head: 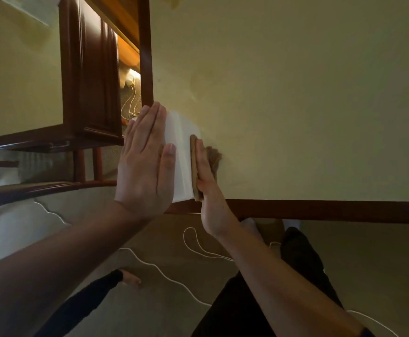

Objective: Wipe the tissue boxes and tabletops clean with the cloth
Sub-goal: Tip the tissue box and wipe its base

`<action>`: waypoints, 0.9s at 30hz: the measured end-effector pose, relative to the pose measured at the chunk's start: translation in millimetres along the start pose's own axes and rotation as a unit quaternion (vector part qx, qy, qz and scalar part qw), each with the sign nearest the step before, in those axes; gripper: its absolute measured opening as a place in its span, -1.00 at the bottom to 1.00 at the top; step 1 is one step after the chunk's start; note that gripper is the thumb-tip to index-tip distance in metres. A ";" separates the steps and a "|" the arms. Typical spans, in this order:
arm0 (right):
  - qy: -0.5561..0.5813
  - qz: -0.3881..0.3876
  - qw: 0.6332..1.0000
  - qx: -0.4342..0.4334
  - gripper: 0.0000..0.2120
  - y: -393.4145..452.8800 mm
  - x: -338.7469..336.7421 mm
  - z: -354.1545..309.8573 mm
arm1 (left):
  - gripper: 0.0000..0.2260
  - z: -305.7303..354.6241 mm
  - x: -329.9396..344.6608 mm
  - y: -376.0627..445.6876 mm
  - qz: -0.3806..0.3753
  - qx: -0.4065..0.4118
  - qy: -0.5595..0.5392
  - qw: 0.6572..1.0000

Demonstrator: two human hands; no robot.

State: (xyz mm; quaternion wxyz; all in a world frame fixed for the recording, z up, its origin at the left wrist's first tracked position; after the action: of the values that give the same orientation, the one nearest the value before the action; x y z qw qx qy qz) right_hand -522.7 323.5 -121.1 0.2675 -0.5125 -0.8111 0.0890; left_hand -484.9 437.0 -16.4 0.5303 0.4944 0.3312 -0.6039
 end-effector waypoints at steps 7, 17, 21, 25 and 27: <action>-0.068 -0.028 0.987 -0.140 -0.43 4.5 10.8 -41.2 | -0.48 -6.6 2.3 0.3 0.014 0.024 -0.023 0.999; -0.094 0.016 0.992 -0.084 -0.41 74.2 -8.8 -27.7 | -0.44 -2.5 -1.4 0.5 0.002 -0.005 -0.022 1.000; -0.068 -0.004 0.997 -0.044 -0.41 55.2 -8.6 -9.6 | -0.46 -1.9 -0.4 -0.6 -0.005 -0.005 -0.018 1.000; -0.006 -0.016 1.000 -0.024 -0.43 19.1 -2.6 3.2 | -0.46 -2.5 -1.2 -1.7 -0.004 -0.002 -0.024 1.000; 0.008 -0.001 1.000 -0.003 -0.45 1.1 2.1 4.1 | -0.47 -3.1 -1.8 -1.8 -0.006 0.000 -0.024 1.000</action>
State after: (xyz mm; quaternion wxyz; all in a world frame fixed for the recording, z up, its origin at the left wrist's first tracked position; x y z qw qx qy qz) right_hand -524.6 326.4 -124.3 0.2730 -0.5134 -0.8094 0.0822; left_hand -486.0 440.8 -15.8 0.5343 0.4776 0.3212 -0.6190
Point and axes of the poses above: each hand's wrist, its own y-axis towards the middle knuckle, its own x-axis out of the palm, z = x × y, the point moved 1 cm from there along y, towards the middle knuckle, and after that the axes turned 11 degrees about x, right-handed, at the moved point
